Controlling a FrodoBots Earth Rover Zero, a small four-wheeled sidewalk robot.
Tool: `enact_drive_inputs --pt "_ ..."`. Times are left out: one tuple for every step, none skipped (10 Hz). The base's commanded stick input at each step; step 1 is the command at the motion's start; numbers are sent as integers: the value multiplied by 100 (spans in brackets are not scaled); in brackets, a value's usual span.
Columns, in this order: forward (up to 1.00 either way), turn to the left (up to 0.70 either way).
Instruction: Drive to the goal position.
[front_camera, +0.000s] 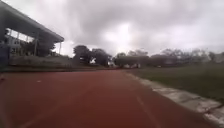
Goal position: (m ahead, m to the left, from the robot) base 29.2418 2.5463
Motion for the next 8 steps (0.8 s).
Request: enact_drive_inputs --pt "50 2" --pt "50 2" --pt "50 2" --pt "50 2" --pt "50 2" --pt "50 2" --pt "50 2" --pt "50 2"
